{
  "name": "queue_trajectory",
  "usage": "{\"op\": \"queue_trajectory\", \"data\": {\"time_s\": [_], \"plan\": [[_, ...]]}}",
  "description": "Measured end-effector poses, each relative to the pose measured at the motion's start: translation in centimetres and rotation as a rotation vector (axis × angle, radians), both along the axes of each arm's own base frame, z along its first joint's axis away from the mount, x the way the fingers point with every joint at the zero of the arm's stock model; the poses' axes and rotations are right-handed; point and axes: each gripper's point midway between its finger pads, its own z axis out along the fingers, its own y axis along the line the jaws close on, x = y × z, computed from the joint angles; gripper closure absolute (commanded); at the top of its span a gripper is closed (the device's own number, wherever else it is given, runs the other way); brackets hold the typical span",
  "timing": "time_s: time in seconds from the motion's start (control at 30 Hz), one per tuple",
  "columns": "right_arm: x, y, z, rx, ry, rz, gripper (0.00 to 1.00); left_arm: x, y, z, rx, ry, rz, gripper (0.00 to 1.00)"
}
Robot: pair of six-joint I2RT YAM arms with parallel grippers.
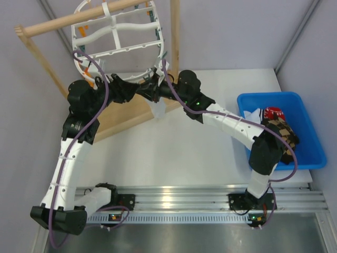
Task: Clip the socks to the hanger
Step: Open the clamp at the hanger.
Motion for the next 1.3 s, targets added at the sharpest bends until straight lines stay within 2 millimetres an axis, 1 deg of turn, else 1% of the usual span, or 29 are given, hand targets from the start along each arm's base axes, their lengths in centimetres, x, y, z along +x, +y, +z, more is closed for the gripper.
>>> {"op": "queue_trajectory", "data": {"time_s": [0.23,0.37,0.6,0.77,0.9,0.93,1.0,1.03,1.07,1.13,1.17,1.23,1.27,1.3], "plan": [[-0.1,0.1,0.1,0.000,0.000,-0.002,1.00,0.3,0.2,-0.1,-0.007,0.007,0.022,0.51],[0.0,0.1,0.0,0.000,0.001,-0.007,1.00,0.5,0.2,-0.2,-0.022,0.023,0.028,0.51],[0.4,0.0,-0.4,-0.021,-0.009,-0.032,1.00,1.2,0.2,-1.2,-0.035,0.073,0.048,0.50],[0.5,0.0,-0.5,-0.033,-0.032,-0.044,1.00,1.4,0.3,-1.2,-0.041,0.086,0.060,0.51],[0.4,0.1,-0.6,-0.044,-0.042,-0.049,1.00,1.3,0.1,-1.1,-0.054,0.093,0.060,0.65],[0.4,0.1,-0.6,-0.045,-0.045,-0.050,1.00,1.3,0.0,-1.0,-0.055,0.094,0.058,0.72],[0.5,0.1,-0.6,-0.048,-0.047,-0.055,1.00,1.4,0.0,-1.0,-0.053,0.096,0.059,0.82],[0.6,0.0,-0.7,-0.052,-0.046,-0.057,1.00,1.5,0.1,-1.1,-0.051,0.097,0.060,0.89],[0.6,0.0,-0.8,-0.056,-0.044,-0.061,1.00,1.5,0.1,-1.2,-0.050,0.100,0.063,0.93],[0.7,0.0,-0.9,-0.060,-0.045,-0.066,0.96,1.6,0.1,-1.2,-0.047,0.101,0.066,1.00],[0.7,0.0,-0.9,-0.061,-0.047,-0.068,0.85,1.6,0.1,-1.3,-0.047,0.101,0.067,1.00],[0.8,-0.1,-1.0,-0.063,-0.050,-0.069,0.72,1.6,0.2,-1.3,-0.046,0.101,0.070,1.00],[0.7,0.0,-1.0,-0.064,-0.050,-0.067,0.62,1.7,0.3,-1.3,-0.047,0.101,0.075,1.00],[0.5,0.0,-1.1,-0.068,-0.048,-0.056,0.58,1.8,0.4,-1.2,-0.049,0.101,0.080,1.00]]}}
